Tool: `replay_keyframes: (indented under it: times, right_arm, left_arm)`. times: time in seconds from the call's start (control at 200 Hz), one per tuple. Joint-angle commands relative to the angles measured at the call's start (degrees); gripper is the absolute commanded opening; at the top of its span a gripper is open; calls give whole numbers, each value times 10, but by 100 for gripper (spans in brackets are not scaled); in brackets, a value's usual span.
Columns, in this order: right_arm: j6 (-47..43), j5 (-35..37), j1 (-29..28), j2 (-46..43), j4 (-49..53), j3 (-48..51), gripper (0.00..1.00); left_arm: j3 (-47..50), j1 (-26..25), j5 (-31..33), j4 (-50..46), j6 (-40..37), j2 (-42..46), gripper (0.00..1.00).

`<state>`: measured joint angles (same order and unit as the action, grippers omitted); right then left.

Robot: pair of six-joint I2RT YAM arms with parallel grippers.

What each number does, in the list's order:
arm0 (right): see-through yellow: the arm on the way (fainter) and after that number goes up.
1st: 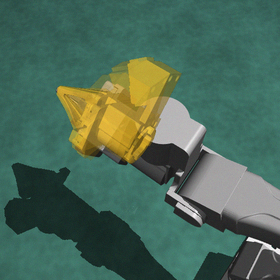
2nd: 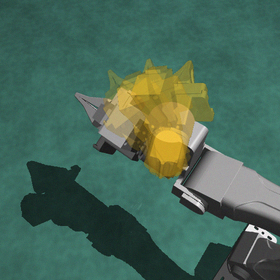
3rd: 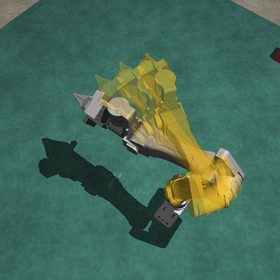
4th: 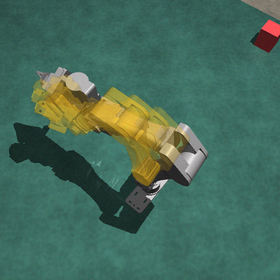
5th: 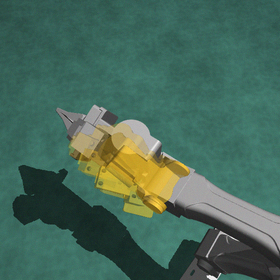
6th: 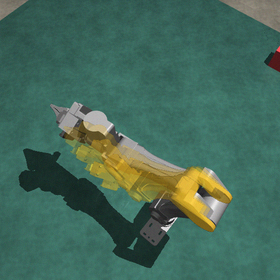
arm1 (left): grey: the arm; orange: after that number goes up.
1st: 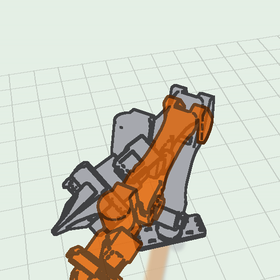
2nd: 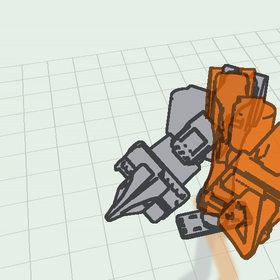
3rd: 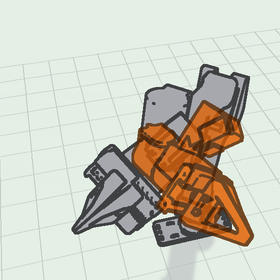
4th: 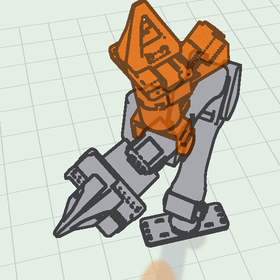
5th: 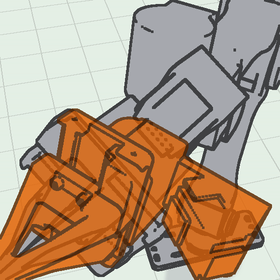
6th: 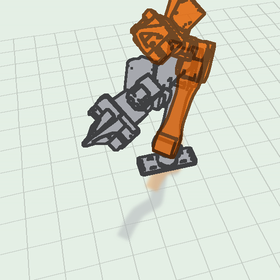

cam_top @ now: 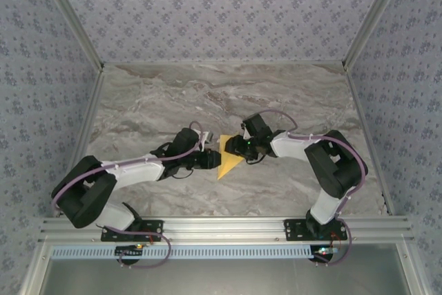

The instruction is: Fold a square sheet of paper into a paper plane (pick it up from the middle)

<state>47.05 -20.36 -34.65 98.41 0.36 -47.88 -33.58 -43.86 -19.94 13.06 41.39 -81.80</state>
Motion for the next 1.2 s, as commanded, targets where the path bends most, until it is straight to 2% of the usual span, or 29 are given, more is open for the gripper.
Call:
replay_keyframes:
  times: [0.0,0.175,0.4,0.864,1.194]
  right_arm:
    - [11,56,-3,37,66,8,55]
    - [13,63,-5,39,80,4,58]
    - [15,66,-5,45,93,0,59]
    - [2,95,-10,59,126,-12,54]
    - [-3,118,-23,83,149,-30,52]
  left_arm:
    - [-2,-1,-3,33,15,-6,21]
    - [-22,-3,-26,65,20,-56,17]
    - [-45,-4,-27,69,18,-102,15]
    - [-56,-3,28,10,4,-124,9]
    - [-55,-3,27,12,3,-122,8]
